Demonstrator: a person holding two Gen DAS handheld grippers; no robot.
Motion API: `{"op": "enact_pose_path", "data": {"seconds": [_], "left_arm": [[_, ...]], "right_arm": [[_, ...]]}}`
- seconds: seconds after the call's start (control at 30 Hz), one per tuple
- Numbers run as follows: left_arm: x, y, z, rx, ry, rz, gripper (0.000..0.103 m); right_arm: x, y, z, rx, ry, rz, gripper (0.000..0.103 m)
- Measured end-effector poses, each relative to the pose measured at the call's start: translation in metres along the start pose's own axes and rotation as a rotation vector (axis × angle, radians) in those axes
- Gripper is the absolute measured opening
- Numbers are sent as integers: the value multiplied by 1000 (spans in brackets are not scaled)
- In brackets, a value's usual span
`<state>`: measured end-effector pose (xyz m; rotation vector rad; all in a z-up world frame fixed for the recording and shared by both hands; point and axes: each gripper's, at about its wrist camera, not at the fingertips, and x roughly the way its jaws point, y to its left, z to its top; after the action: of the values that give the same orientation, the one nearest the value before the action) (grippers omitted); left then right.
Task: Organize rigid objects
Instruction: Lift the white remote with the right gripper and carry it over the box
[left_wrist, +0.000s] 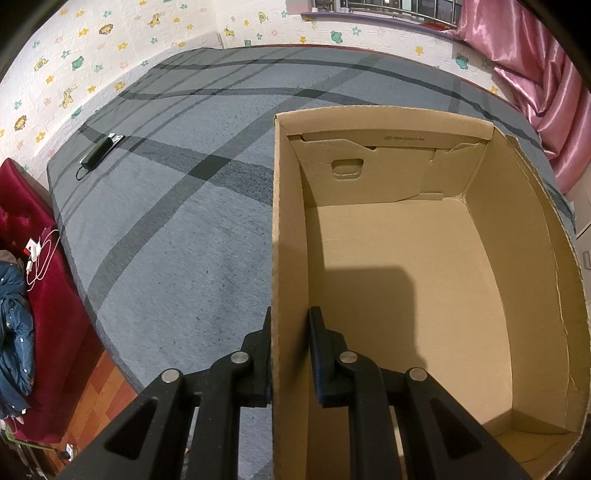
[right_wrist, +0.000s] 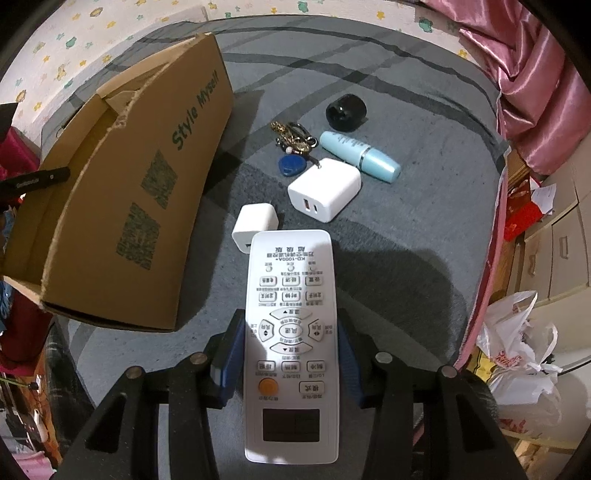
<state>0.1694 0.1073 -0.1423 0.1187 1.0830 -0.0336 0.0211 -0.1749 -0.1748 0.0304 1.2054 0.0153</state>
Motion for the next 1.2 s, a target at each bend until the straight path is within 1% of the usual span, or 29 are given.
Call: {"op": "enact_pose_path", "data": {"seconds": [0.3, 0.5, 0.67, 0.8, 0.9, 1.2], "left_arm": [[0, -1, 0, 4, 0, 6, 17], [0, -3, 0, 8, -1, 14, 17], [0, -3, 0, 9, -1, 16, 17], [0, -4, 0, 17, 0, 20, 17], [-1, -4, 0, 16, 1, 19, 17], [-1, -5, 2, 16, 3, 22, 17]], "right_arm": [[-24, 1, 19, -18, -35, -27, 49], [-40, 1, 32, -11, -66, -23, 49], [-60, 5, 48, -26, -112, -25, 49], [-76, 8, 63, -36, -152, -11, 49], [-89, 14, 74, -54, -183, -13, 49], [-118, 37, 104, -98, -239, 22, 49]]}}
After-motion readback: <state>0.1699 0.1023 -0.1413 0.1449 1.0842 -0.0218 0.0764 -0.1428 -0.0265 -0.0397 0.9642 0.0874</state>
